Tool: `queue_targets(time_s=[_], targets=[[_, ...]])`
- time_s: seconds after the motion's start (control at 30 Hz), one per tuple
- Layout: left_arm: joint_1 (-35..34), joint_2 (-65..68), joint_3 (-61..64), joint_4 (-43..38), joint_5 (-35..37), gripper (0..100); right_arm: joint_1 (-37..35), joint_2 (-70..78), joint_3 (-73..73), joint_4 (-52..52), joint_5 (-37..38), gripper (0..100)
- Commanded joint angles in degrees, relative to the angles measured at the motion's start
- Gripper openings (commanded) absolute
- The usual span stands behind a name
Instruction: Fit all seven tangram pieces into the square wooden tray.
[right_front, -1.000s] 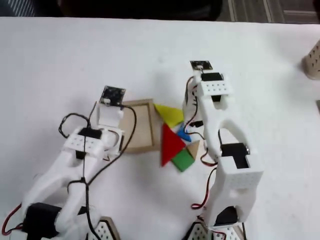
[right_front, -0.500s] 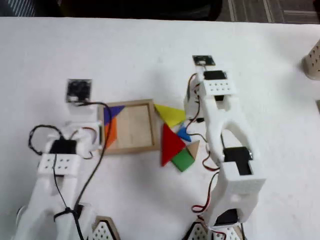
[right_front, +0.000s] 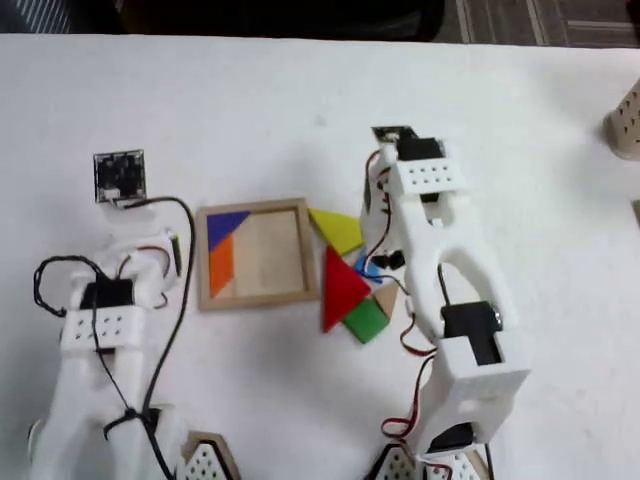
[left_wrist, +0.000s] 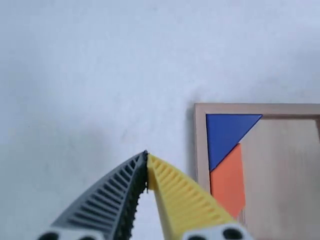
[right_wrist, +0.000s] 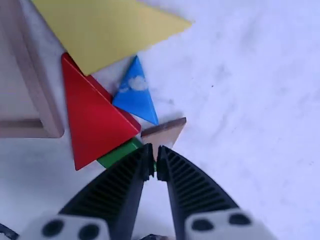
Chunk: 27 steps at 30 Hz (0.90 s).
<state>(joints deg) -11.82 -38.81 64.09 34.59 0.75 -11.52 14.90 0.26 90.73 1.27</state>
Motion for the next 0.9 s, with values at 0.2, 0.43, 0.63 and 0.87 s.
queue_targets(time_s=[0.2, 0.43, 0.63, 0.87], targets=[[-3.21, 16.13, -11.69, -1.58, 0.0, 2, -0.66, -3.65, 4.22, -5.23, -0.18, 1.7], [-3.21, 18.59, -13.1, -1.49, 0.0, 2, -3.82, -3.65, 4.57, -3.91, 3.25, 1.7], [-3.21, 18.95, -13.1, -1.67, 0.0, 2, -1.54, -6.81, 6.33, -3.47, 3.52, 1.7], [-3.12, 19.03, -13.1, -1.76, 0.0, 2, -4.88, -21.05, 19.96, -8.57, 3.52, 1.7]])
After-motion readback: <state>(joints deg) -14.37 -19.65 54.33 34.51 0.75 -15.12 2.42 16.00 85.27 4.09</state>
